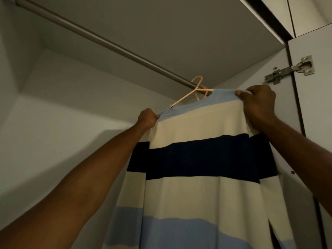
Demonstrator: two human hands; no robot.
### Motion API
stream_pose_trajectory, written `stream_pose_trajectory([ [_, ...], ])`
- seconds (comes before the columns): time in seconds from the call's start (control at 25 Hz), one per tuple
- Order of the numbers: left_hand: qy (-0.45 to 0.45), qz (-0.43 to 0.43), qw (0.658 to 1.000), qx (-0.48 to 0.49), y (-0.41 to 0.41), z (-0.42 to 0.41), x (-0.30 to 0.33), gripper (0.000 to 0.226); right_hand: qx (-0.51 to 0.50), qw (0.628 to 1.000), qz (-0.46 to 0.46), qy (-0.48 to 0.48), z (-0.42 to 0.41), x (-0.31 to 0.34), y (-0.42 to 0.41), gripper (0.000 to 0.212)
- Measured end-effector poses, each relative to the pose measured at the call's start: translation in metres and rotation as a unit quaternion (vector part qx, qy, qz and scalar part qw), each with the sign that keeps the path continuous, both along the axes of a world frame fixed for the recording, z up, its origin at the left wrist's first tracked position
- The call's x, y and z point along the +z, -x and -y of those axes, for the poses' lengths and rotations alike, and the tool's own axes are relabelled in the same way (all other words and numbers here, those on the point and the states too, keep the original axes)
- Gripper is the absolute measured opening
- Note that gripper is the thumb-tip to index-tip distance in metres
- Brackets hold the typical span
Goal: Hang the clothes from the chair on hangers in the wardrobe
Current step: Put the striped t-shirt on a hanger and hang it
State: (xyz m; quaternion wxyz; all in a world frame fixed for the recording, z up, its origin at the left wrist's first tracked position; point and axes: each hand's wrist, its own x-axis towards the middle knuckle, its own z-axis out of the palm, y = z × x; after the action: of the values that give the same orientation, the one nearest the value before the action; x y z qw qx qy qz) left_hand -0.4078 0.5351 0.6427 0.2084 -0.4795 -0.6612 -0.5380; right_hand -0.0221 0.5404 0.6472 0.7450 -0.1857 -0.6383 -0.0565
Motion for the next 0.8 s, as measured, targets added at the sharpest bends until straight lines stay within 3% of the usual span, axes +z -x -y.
stream_pose_trajectory([
  [0.44, 0.027, 0.02, 0.998, -0.057, 0.03, -0.028, -0.02, 0.053, -0.012, 1.0, 0.026, 0.0, -0.006, -0.005, 0.018, 0.032],
  [0.8, 0.062, 0.008, 0.996, -0.068, 0.006, -0.047, -0.03, 0.053, -0.03, 0.999, 0.04, 0.02, -0.018, -0.01, -0.002, 0.037],
])
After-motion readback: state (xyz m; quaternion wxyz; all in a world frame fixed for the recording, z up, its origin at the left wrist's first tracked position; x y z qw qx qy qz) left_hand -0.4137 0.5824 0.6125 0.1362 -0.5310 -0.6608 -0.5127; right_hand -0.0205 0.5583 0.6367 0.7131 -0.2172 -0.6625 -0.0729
